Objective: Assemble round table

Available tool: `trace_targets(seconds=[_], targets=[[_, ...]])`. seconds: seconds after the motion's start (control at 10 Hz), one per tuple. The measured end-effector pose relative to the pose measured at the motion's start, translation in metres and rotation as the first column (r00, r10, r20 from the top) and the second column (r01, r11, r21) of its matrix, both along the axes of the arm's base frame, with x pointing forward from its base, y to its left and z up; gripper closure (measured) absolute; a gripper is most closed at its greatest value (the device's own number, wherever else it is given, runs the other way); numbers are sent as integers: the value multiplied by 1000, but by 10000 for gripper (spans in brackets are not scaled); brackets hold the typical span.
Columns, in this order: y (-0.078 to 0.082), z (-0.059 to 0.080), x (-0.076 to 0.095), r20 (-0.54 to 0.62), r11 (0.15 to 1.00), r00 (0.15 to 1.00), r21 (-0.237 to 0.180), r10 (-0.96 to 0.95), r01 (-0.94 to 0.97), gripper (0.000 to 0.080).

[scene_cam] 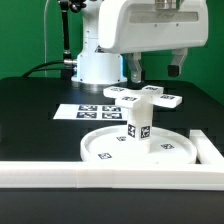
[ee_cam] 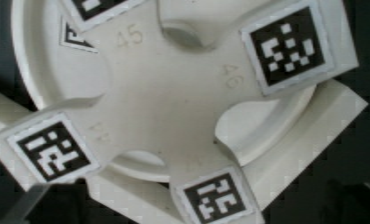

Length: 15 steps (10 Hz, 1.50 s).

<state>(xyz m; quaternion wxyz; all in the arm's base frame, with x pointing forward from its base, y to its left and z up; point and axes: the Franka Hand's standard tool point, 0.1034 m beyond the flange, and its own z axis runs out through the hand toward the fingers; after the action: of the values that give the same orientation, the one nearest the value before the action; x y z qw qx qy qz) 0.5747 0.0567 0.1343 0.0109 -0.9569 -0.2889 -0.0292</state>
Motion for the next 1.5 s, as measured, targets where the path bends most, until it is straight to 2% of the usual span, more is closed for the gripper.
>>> trace_targets(seconds=[0.3, 0.4, 0.6, 0.7, 0.9, 1.2, 1.5], targets=[[-2, 0, 0, 4, 989, 989, -11, 145, -145, 150], [-4, -2, 0, 2, 952, 953, -27, 304, -304, 150], [-2, -4, -1, -21, 845, 848, -71, 530, -530, 150], [-3, -4, -1, -28, 799, 803, -81, 595, -595, 150], [-6, -4, -1, -35, 722, 726, -83, 687, -687, 150], [-11, -10, -1, -58, 505, 511, -91, 858, -858, 150], [-15, -10, 0, -94, 345, 355, -106, 930, -933, 150]])
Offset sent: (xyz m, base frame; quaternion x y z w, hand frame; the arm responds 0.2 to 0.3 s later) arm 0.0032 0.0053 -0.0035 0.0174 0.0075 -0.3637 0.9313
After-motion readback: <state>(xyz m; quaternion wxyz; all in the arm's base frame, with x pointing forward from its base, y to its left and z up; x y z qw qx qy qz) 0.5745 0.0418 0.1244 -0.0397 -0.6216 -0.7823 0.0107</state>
